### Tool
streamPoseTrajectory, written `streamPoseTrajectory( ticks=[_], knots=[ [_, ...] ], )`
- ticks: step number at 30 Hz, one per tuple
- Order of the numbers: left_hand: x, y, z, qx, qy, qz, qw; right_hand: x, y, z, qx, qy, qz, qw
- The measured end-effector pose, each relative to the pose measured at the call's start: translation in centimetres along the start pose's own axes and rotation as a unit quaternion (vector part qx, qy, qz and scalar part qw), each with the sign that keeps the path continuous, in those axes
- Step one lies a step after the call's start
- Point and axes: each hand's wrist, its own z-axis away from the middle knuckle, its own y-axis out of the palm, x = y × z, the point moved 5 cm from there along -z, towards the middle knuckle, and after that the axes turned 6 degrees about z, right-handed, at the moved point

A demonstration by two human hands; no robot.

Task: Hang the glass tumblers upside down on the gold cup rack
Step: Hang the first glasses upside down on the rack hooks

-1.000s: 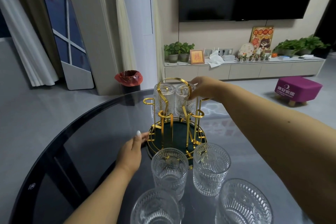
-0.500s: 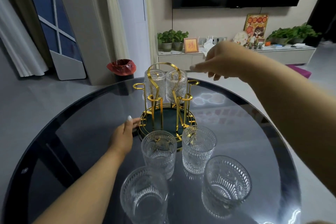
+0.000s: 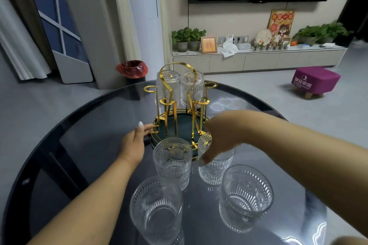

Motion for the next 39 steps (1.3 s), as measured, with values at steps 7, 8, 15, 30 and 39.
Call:
streamPoseTrajectory(
  ticks=[7,8,15,30,39],
  knots=[
    [0.1,0.0,0.0,-0.002,0.008,-0.008,1.000,0.6,0.4,-1.2,0.029,0.000,-0.010,1.000],
    [0.1,0.0,0.0,-0.003,0.009,-0.009,1.000,0.4,0.4,-1.5,0.031,-0.001,-0.016,0.999],
    [0.2,-0.1,-0.1,-0.004,0.006,-0.016,1.000,-3.4,0.4,-3.2,0.057,0.030,-0.083,0.994],
    [0.4,0.1,-0.2,0.001,0.006,0.012,1.000,-16.2,2.0,-3.1,0.011,0.226,-0.583,0.780],
    [0.6,0.0,-0.4,0.008,0.008,0.007,1.000,-16.2,-0.5,-2.5,-0.088,0.101,-0.848,0.513]
  ],
)
